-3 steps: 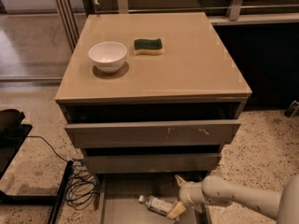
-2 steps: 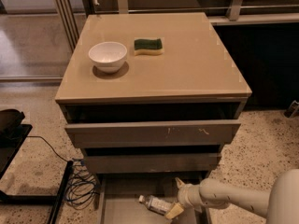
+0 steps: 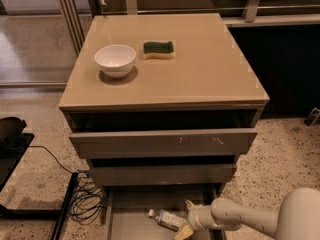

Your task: Pick blue plastic bottle from bottom drawer and place on counter

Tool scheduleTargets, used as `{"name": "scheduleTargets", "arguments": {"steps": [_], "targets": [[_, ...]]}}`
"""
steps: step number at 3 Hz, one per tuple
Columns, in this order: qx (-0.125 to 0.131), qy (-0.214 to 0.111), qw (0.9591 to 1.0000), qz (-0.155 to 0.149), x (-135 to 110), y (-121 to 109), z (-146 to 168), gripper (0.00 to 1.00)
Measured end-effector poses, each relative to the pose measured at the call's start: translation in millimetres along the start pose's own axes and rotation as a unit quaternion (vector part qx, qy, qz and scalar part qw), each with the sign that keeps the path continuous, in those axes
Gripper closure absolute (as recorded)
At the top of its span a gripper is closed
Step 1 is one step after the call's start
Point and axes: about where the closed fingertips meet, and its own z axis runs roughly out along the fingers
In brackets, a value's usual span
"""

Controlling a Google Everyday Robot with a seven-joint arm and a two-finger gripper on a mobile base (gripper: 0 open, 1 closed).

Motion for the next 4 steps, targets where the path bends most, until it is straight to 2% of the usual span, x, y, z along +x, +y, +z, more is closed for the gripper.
{"name": "scheduleTargets", "arguments": {"steps": [1, 2, 3, 4], "targets": [[-0.026, -0.010, 0.9996, -0.005, 9, 6, 21, 0.00], [-0.016, -0.021, 0.9996, -0.006, 26, -3, 48, 0.00], [-0.015, -0.021, 0.9997, -0.006, 26, -4, 49, 0.00], [-0.015, -0.021, 0.9997, -0.006, 26, -4, 49, 0.19]]}}
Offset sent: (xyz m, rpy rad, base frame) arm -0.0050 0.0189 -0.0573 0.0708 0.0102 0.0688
